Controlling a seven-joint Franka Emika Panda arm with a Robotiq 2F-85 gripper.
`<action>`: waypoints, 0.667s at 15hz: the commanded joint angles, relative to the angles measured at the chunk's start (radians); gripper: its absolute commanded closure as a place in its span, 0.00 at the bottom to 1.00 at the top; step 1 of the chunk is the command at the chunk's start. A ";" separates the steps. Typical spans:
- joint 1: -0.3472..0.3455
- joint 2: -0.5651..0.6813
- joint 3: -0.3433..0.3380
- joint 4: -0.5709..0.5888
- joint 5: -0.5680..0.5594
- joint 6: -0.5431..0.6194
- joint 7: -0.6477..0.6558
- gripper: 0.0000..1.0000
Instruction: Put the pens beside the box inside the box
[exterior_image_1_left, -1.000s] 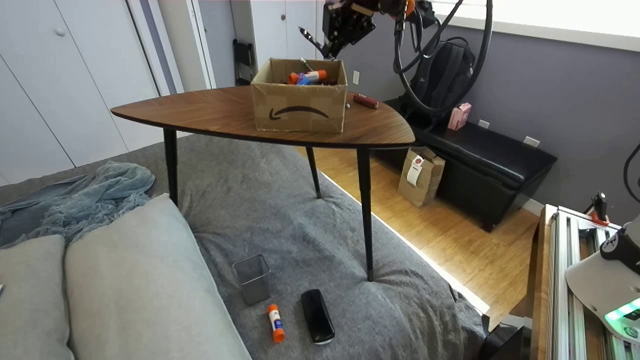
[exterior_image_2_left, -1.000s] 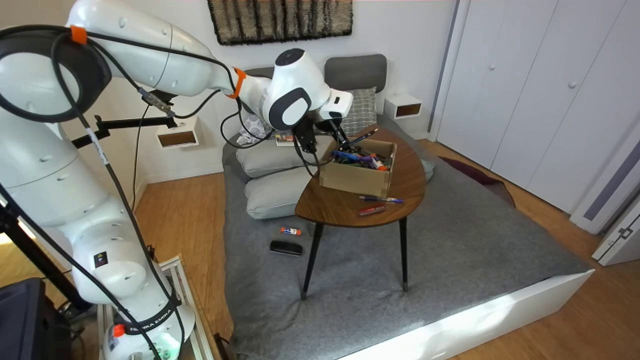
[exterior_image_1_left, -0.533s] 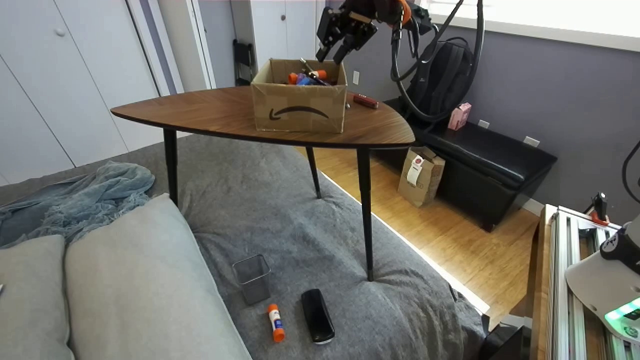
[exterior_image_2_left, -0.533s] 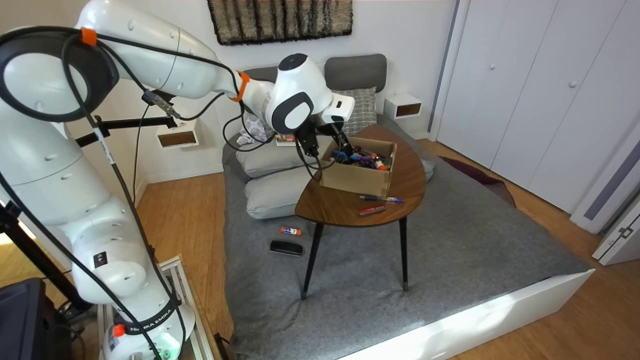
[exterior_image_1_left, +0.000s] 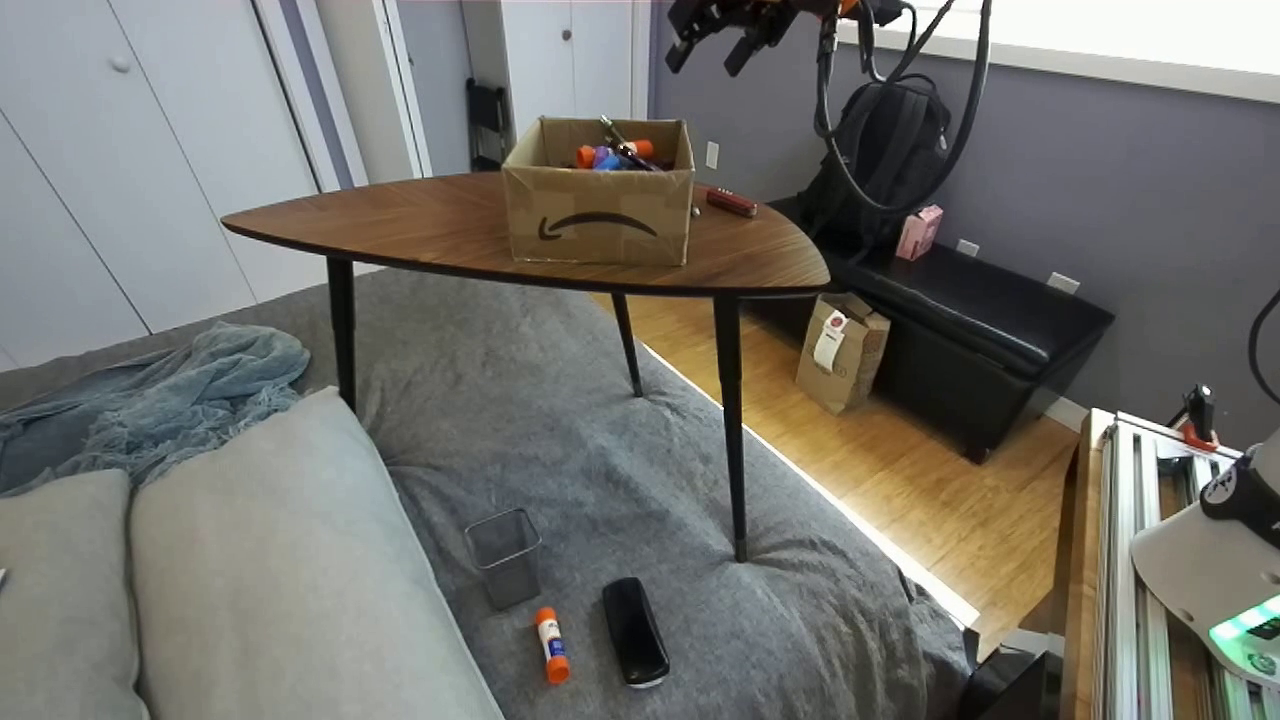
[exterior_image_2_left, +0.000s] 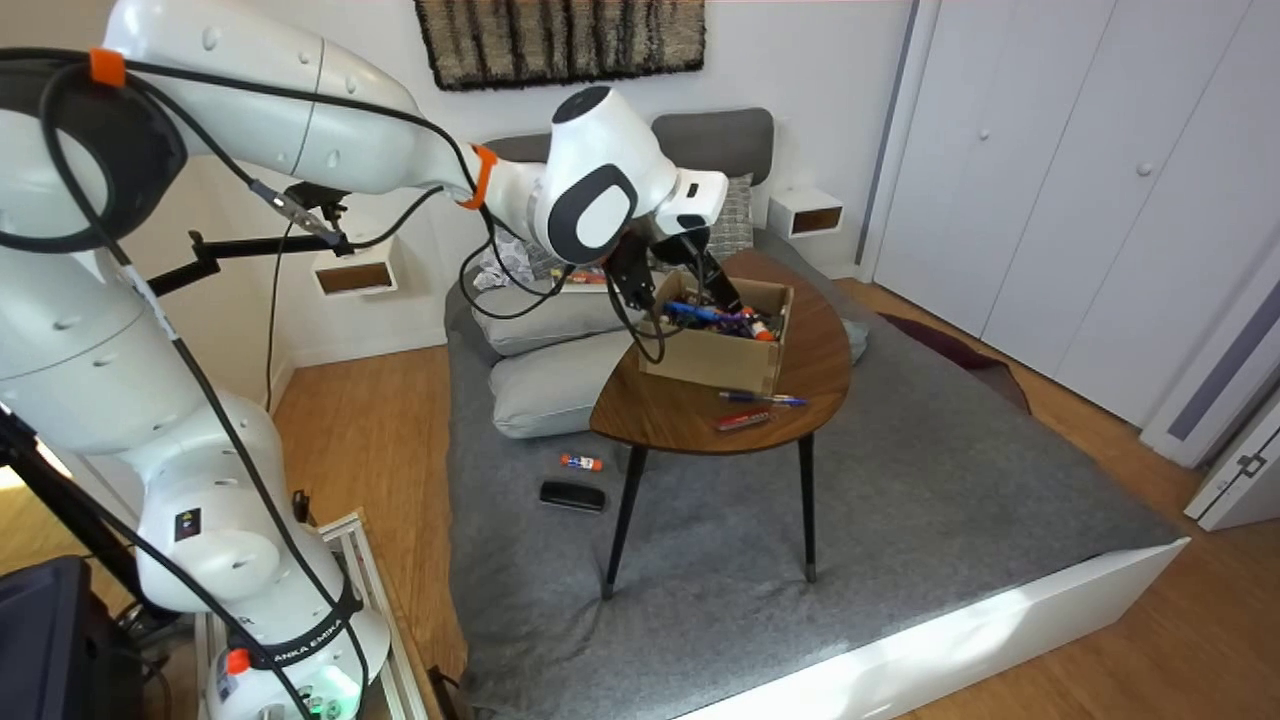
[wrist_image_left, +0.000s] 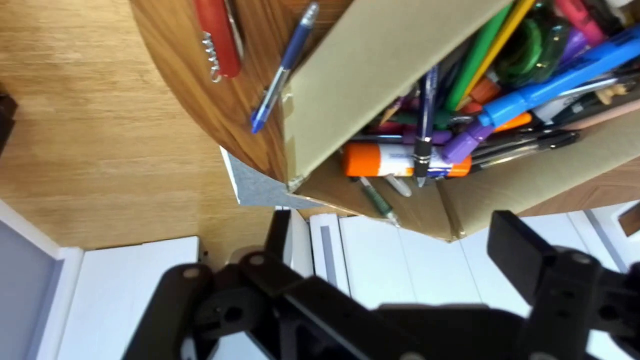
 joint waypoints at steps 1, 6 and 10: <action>-0.031 -0.046 -0.012 -0.027 -0.031 -0.092 -0.011 0.00; -0.029 -0.028 -0.070 -0.021 0.063 -0.220 -0.142 0.00; -0.034 0.023 -0.102 -0.019 0.088 -0.266 -0.186 0.00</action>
